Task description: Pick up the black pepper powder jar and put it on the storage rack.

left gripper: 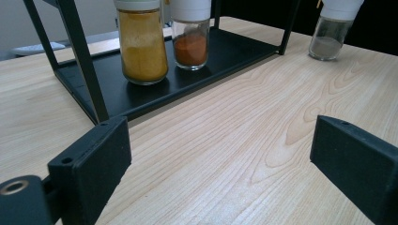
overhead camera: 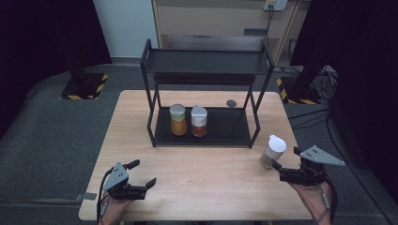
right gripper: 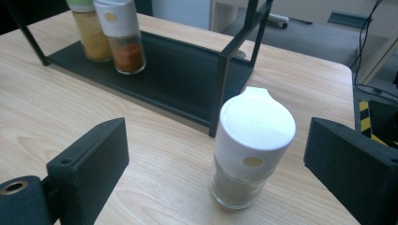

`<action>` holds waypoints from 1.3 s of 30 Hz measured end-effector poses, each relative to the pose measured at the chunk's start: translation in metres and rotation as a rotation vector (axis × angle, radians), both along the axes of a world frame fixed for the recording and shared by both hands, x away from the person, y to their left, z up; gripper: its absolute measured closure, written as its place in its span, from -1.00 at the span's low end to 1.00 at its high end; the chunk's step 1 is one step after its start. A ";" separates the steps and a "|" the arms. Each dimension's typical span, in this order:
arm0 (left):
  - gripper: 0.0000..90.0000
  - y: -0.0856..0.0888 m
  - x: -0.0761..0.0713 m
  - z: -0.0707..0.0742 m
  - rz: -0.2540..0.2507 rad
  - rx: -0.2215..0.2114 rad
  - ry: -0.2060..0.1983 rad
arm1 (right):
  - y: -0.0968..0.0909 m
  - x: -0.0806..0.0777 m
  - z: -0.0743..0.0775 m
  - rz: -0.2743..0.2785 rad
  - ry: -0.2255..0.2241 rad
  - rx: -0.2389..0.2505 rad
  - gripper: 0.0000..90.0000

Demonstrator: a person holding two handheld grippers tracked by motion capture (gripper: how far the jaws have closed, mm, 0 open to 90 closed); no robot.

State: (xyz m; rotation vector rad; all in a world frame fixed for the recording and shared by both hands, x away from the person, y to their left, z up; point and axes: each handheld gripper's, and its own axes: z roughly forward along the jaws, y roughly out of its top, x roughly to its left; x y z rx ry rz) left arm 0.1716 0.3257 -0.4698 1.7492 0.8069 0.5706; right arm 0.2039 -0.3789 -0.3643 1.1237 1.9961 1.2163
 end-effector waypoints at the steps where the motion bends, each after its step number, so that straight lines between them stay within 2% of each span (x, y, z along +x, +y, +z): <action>1: -0.89 0.000 0.000 0.000 0.000 0.000 0.000 | 0.000 0.002 -0.001 -0.004 0.006 0.001 -0.83; 9: -0.89 0.000 0.000 0.000 -0.001 0.000 0.001 | 0.001 0.022 -0.006 -0.020 0.047 0.009 -0.83; 15: -0.89 0.000 0.000 0.000 -0.001 0.002 0.001 | 0.005 0.034 -0.010 -0.037 0.066 -0.001 -0.82; 20: -0.89 0.000 0.000 0.000 -0.001 0.002 0.000 | 0.014 0.046 -0.014 -0.069 0.078 -0.041 -0.81; 28: -0.89 0.000 0.000 0.000 -0.002 0.003 0.001 | 0.017 0.060 -0.021 -0.090 0.107 -0.040 -0.78; 35: -0.88 0.000 0.000 0.000 -0.001 0.004 0.000 | 0.024 0.070 -0.029 -0.111 0.117 -0.056 -0.69; 39: -0.88 0.000 0.000 0.000 -0.002 0.005 0.000 | 0.026 0.072 -0.032 -0.118 0.121 -0.056 -0.55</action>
